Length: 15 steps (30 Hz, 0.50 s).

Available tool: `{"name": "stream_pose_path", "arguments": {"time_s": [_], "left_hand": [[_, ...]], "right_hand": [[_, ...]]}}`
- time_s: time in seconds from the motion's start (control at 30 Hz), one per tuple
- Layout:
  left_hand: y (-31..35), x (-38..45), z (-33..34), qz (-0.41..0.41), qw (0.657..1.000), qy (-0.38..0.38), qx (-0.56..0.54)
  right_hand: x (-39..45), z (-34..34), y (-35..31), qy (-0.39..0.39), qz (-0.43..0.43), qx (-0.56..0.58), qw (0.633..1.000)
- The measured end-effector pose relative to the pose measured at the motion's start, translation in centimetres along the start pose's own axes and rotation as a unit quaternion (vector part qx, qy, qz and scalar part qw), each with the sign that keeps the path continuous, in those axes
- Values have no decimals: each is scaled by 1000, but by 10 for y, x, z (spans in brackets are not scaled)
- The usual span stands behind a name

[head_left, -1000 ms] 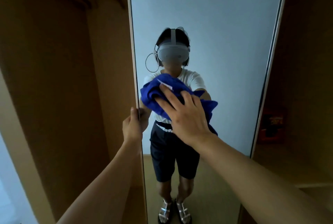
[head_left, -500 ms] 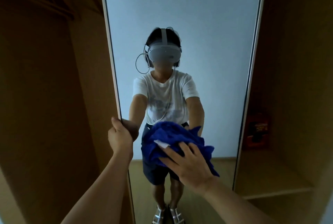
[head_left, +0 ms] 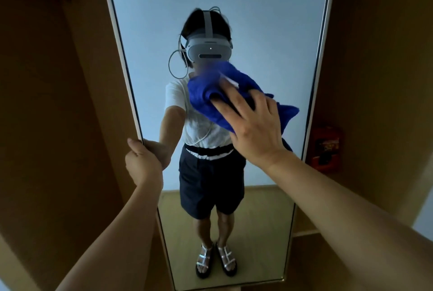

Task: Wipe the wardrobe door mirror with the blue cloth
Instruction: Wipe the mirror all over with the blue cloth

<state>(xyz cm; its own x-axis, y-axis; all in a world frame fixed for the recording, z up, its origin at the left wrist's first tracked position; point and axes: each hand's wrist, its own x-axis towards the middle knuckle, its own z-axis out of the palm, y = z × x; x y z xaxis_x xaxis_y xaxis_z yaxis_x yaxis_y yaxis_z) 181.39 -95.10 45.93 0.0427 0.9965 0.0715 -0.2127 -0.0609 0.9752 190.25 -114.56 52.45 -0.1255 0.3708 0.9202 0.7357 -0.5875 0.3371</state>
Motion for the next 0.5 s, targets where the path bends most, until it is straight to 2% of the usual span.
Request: {"name": "stream_pose_path", "arguments": {"time_s": [0.13,0.37,0.5], "left_hand": [[1,0,0,15,1000,6,6],[-3,3,4,15,1000,18,18],[-7,5,3,24,999,28,18]], "right_hand": [[-45,10,-21,-22,-58,13,998],[-164,26,-55,-144,-148,88,974],[-179,25,-48,-169,-180,90,965]]}}
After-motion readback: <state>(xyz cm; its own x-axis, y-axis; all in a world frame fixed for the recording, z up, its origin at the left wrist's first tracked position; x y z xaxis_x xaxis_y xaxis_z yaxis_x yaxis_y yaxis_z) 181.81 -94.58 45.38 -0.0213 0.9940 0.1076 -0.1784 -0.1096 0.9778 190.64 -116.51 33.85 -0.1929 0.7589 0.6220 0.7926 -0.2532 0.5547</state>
